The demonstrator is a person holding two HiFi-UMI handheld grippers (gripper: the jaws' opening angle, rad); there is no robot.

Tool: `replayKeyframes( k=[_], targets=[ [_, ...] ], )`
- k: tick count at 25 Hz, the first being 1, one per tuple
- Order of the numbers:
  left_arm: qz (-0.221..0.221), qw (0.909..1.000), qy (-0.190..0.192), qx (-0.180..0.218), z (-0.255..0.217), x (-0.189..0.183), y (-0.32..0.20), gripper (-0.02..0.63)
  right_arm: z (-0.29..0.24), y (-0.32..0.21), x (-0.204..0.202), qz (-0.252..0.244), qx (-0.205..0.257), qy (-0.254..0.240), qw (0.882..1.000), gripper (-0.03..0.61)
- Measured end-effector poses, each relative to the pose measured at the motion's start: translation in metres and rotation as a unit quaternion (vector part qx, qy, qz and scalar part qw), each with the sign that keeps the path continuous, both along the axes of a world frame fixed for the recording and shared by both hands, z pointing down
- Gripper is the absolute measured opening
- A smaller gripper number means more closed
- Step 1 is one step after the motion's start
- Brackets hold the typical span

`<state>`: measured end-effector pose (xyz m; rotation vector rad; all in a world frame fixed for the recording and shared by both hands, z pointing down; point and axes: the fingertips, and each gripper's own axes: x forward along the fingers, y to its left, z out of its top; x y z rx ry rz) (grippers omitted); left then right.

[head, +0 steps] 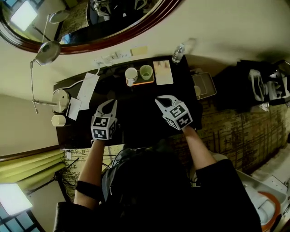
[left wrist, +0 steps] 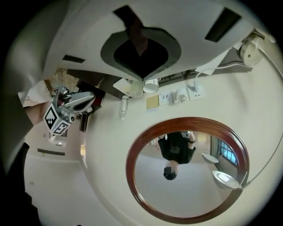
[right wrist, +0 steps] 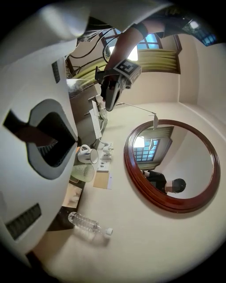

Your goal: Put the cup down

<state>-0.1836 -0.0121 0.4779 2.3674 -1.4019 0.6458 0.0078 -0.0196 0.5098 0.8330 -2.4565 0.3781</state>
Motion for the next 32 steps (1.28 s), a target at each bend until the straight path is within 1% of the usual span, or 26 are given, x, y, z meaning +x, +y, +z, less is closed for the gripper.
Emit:
replayKeyframes(
  k=[2,6,11,15,20,24,29,32],
  targets=[
    [-0.009,0.9999,0.004,0.005,0.000,-0.005,0.009,0.003,0.002,0.002,0.003,0.004,-0.002,0.002,1.000,0.014],
    [-0.021,0.9997,0.014,0.001,-0.003,-0.005,0.026,0.003,0.006,0.010,0.009,0.010,-0.010,0.004,1.000,0.014],
    [-0.006,0.9994,0.031,-0.009,-0.004,0.006,0.041,0.003,0.012,0.017,0.017,0.022,-0.015,0.007,1.000,0.014],
    [0.001,0.9994,0.032,-0.014,0.001,0.009,0.048,0.003,0.010,0.024,0.018,0.029,-0.024,0.002,0.999,0.014],
    [0.004,0.9996,0.026,-0.010,-0.002,0.012,0.049,0.003,0.015,0.025,0.023,0.033,-0.027,0.003,0.999,0.014],
    [0.003,0.9995,0.030,-0.006,-0.006,0.013,0.046,0.004,0.018,0.025,0.025,0.037,-0.030,0.001,0.999,0.014],
    [0.002,0.9996,0.026,-0.007,-0.006,0.017,0.040,0.004,0.017,0.015,0.030,0.064,-0.020,0.007,0.998,0.021],
    [0.000,0.9996,0.028,-0.009,-0.005,0.018,0.037,0.004,0.029,0.004,0.035,0.073,-0.008,0.017,0.997,0.035]
  ],
)
